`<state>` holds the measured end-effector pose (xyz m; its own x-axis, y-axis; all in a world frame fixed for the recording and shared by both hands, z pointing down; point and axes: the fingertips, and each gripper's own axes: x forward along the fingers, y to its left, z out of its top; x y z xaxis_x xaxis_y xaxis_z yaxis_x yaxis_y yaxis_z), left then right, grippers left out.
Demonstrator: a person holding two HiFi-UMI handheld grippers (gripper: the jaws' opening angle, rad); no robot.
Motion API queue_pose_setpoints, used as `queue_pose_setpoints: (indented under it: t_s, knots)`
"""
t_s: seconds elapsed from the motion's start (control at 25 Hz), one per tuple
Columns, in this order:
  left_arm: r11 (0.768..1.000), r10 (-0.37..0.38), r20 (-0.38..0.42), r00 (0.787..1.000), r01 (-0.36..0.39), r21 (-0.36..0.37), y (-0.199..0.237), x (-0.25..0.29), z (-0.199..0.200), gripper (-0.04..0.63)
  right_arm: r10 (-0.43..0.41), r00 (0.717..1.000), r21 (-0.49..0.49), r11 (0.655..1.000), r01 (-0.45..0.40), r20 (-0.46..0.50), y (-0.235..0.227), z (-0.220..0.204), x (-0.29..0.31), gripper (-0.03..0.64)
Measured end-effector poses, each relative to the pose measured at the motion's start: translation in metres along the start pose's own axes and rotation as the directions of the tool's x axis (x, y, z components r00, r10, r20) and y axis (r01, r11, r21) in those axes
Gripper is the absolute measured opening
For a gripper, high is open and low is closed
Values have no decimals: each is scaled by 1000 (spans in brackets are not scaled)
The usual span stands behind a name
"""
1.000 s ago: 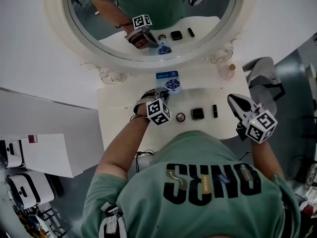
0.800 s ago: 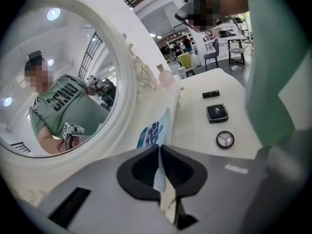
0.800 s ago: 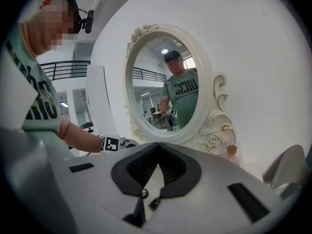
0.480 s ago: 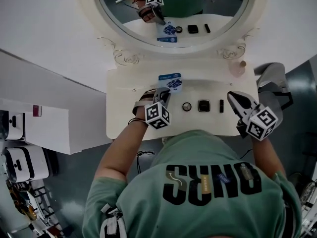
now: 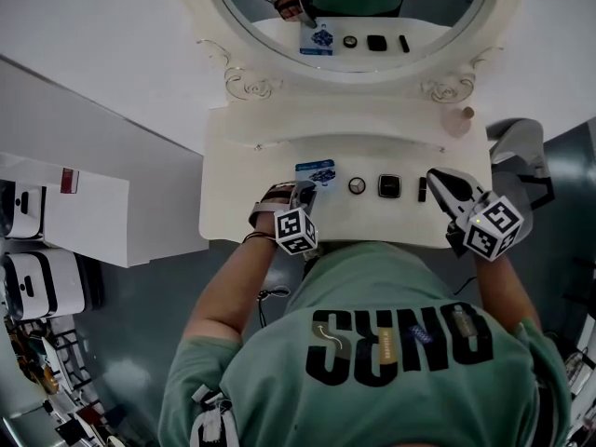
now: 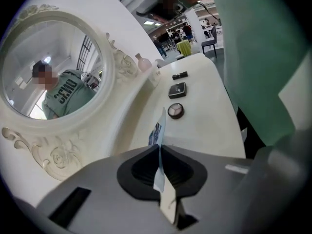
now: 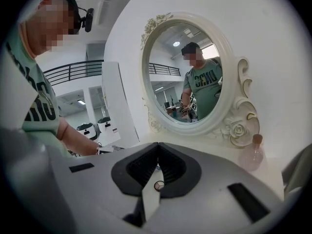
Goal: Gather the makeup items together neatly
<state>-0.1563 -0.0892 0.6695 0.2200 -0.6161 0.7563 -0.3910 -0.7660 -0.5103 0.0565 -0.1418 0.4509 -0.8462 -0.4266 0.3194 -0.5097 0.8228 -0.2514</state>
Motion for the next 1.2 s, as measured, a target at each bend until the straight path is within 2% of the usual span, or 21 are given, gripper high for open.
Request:
queue_pose_setpoints:
  t_s: [0.16, 0.28, 0.4, 0.48, 0.52, 0.6, 0.64, 0.72, 0.84, 0.96, 1.08, 1.2]
  knots:
    - [994, -103, -41, 994, 101, -46, -28, 18, -28, 15, -10, 1000, 7, 1000, 10, -19, 2, -6, 0, -5]
    - [971, -216, -27, 976, 212, -111, -44, 26, -37, 15, -22, 999, 16, 1000, 22, -27, 1, -10, 0, -5]
    - [916, -365, -5, 931, 358, -181, -62, 28, -43, 33, -31, 999, 17, 999, 32, -32, 3, -12, -1, -5]
    - [873, -449, -13, 894, 435, -219, -72, 29, -50, 85, -36, 999, 17, 999, 36, -31, 3, -12, -3, -5]
    - [857, -476, -15, 879, 460, -232, -76, 30, -52, 117, -40, 999, 18, 999, 41, -30, 4, -11, -4, -5]
    - [833, -510, -6, 860, 493, -251, -80, 31, -54, 129, -45, 999, 18, 999, 46, -26, 3, -10, -6, -5]
    - [821, -527, 2, 850, 510, -258, -81, 30, -53, 157, -46, 999, 17, 999, 47, -23, 2, -10, -7, -5]
    - [804, -553, 4, 833, 535, -259, -83, 28, -53, 185, -50, 999, 17, 999, 50, -18, 2, -9, -9, -5]
    - [791, -562, 9, 827, 540, -288, -78, 24, -52, 223, -52, 999, 15, 999, 52, -9, 2, -5, -11, -5]
    - [778, -509, 103, 854, 508, -369, -51, 6, -32, 227, -53, 999, 8, 999, 53, 7, 1, 2, -15, -5]
    - [743, -382, 281, 880, 474, -473, -2, -30, 5, 227, -58, 998, 4, 998, 58, 28, -2, 12, -19, -5]
    - [719, -210, 425, 880, 434, -543, 49, -69, 36, 225, -61, 996, -7, 998, 62, 58, -7, 22, -25, -5]
